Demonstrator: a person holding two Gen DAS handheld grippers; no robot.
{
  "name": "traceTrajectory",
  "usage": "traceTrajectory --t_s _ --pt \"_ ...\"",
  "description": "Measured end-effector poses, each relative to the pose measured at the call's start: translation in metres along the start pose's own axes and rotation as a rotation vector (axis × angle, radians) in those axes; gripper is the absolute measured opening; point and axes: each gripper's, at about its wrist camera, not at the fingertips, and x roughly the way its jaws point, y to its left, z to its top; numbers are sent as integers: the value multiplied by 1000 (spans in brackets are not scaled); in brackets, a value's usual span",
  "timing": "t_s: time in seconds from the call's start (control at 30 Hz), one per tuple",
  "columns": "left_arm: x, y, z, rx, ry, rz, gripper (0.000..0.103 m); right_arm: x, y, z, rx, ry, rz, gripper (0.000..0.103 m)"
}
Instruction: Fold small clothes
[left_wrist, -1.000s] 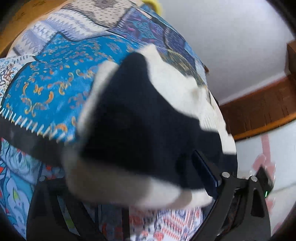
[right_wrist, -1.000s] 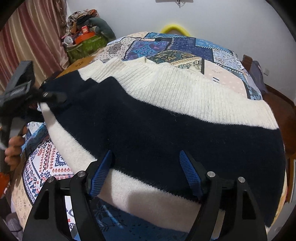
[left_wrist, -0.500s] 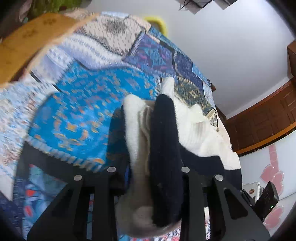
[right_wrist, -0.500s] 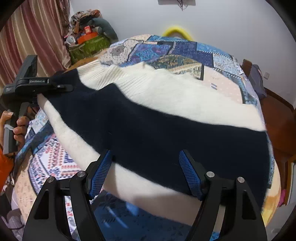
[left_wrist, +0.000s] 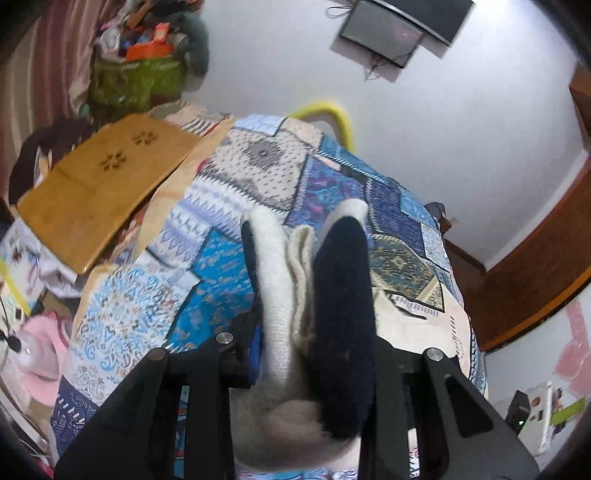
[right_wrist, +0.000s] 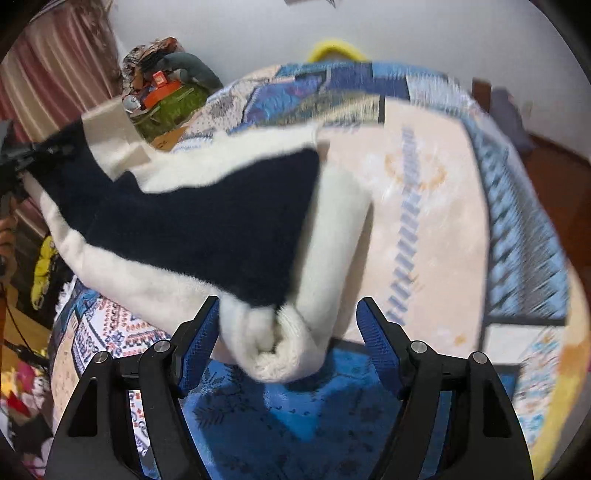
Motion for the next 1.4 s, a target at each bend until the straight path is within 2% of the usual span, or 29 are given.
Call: traceTrajectory --t_s 0.33,0.43,0.57,0.63,0.77,0.93,1.03,1.13,1.17,1.2,1.27,1.33,1.4 --pt "20 -160 -2 266 -55 28 28 4 9 2 -37 -13 24 71" --pt "31 -209 -14 341 -58 18 28 5 7 0 -32 -13 32 71" --pt "47 -249 -42 427 -56 6 28 2 2 -3 -18 -11 38 71" --pt "55 -256 -58 437 -36 -24 28 -3 -3 -4 -16 -11 37 71" --pt "74 -260 -90 442 61 -77 28 -22 -12 -6 -23 -25 15 71" --pt "78 -273 -120 501 96 -78 28 -37 -23 -9 -16 -47 -13 71" --pt "84 -280 -134 531 182 -90 32 -37 -24 -13 0 -37 -13 71" --pt "82 -281 -144 572 222 -90 37 -40 -23 -14 -9 -39 -20 71" --pt "78 -281 -145 585 228 -98 42 -42 -23 -14 -11 -41 -23 71" --pt "72 -280 -145 588 233 -118 51 -44 -23 -15 -15 -46 -27 71" --pt "55 -278 -142 563 249 -200 60 -50 -25 -13 -17 -59 -33 71" --pt "37 -274 -135 533 239 -254 63 -57 -28 -10 -14 -77 -50 71" --pt "20 -268 -122 509 206 -274 65 -60 -32 -6 -3 -89 -53 71"
